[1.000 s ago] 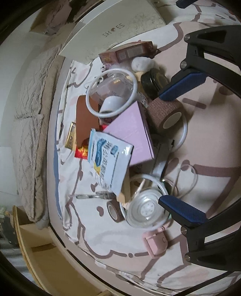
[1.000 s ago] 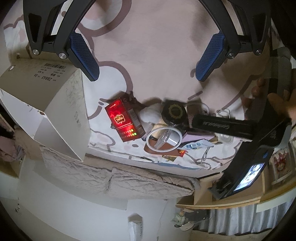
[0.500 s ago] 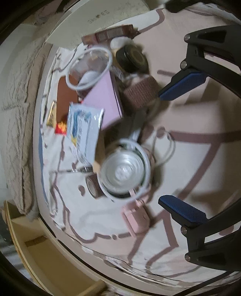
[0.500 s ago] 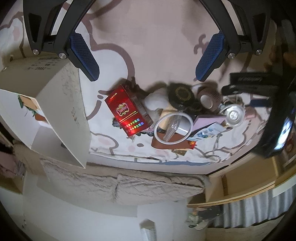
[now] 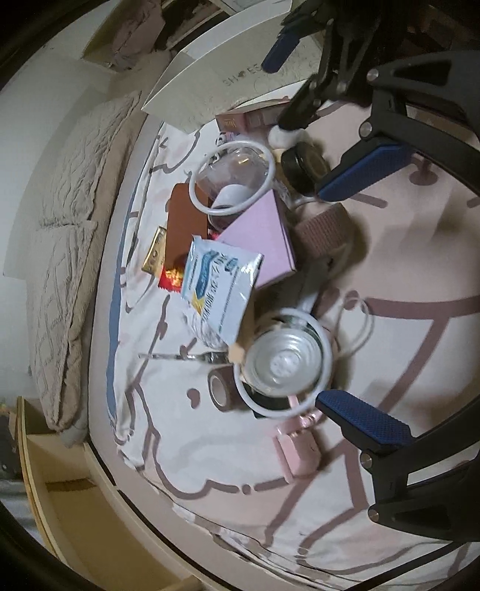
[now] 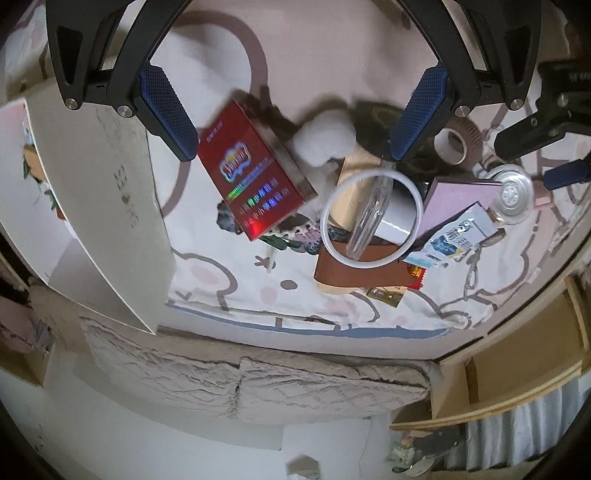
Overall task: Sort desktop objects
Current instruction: 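Lower the right tool toward the black round jar while the left tool approaches the brown tape roll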
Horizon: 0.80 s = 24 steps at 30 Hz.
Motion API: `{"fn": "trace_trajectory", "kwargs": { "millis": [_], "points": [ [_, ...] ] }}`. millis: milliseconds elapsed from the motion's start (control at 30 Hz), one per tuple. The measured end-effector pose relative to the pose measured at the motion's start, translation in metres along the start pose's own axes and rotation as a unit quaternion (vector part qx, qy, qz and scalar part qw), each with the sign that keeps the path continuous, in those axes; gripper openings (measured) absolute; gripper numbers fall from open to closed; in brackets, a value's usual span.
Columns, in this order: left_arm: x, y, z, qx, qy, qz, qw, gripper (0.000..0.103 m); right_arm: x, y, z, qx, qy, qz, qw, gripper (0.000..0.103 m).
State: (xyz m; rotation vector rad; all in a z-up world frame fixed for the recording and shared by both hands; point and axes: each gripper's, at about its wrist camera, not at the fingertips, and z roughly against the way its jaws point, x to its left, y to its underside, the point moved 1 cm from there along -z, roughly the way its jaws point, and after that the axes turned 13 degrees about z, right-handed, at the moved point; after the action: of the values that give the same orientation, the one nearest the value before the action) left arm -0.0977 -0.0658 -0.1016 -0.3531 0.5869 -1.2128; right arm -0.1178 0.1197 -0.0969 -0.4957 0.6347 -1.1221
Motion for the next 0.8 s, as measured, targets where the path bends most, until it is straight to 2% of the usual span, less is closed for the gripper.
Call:
{"fn": "trace_trajectory", "kwargs": {
  "millis": [300, 467, 600, 800],
  "points": [
    [0.001, -0.005, -0.013, 0.014, -0.001, 0.011, 0.9998, 0.102, 0.007, -0.010, -0.020, 0.011, 0.024, 0.027, 0.999, 0.103],
    [0.001, -0.004, -0.016, 0.021, 0.006, 0.017, 0.9996, 0.102, 0.009, -0.004, -0.012, 0.009, 0.009, 0.033, 0.999, 0.103],
    [-0.001, -0.005, -0.015, 0.021, 0.012, 0.017, 0.9996, 0.102, 0.006, 0.007, -0.006, 0.018, -0.018, 0.008, 1.000, 0.103],
    [0.007, -0.002, -0.024, 0.037, -0.019, 0.019, 0.9990, 0.102, 0.009, 0.017, 0.001, 0.022, -0.030, 0.000, 0.999, 0.103]
  ]
}}
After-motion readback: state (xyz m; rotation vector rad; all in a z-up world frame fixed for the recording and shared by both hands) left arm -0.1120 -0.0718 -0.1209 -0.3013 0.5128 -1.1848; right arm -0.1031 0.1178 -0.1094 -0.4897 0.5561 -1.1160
